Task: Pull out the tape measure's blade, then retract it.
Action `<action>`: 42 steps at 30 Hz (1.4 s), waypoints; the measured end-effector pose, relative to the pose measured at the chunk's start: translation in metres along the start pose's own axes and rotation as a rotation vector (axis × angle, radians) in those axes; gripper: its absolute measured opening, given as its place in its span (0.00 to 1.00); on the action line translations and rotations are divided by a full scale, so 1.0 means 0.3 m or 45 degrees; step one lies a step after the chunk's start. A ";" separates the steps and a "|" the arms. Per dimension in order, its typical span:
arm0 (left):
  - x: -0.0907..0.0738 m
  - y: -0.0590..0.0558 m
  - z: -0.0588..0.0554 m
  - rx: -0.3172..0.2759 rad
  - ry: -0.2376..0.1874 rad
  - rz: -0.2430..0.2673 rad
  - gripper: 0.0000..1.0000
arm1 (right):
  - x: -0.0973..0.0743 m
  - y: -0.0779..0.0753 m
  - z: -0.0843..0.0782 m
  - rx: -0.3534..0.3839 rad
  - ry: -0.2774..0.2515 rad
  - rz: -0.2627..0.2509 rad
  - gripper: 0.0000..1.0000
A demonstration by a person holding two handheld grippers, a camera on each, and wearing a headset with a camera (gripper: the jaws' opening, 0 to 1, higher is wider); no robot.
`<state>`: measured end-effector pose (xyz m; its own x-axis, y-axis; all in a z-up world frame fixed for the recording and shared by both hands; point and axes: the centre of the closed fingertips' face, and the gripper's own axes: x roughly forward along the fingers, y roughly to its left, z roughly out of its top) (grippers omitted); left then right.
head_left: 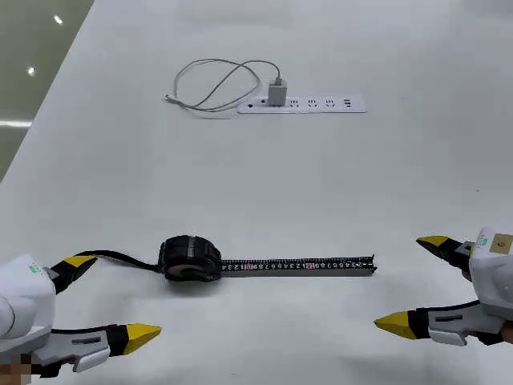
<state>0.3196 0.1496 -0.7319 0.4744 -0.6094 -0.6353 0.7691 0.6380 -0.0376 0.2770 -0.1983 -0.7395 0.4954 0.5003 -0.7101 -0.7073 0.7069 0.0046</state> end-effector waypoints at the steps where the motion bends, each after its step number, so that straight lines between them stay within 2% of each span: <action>1: -0.003 -0.001 -0.002 -0.007 -0.003 0.004 0.87 | -0.003 0.001 -0.003 0.002 -0.002 -0.007 0.89; 15: -0.040 -0.006 -0.027 -0.031 -0.044 0.042 0.92 | -0.049 0.035 -0.029 0.040 -0.027 -0.039 0.96; 26: -0.071 -0.022 -0.050 -0.056 -0.076 0.070 0.93 | -0.065 0.069 -0.050 0.059 -0.054 -0.053 0.96; 42: -0.087 -0.033 -0.052 -0.106 -0.123 0.097 0.95 | -0.081 0.101 -0.059 0.112 -0.117 -0.069 0.96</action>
<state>0.2929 0.1666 -0.7268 0.5722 -0.5974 -0.5619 0.6928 0.7187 -0.0585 0.2346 -0.1977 -0.7345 0.5788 0.5009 -0.6435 -0.6331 0.7734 0.0326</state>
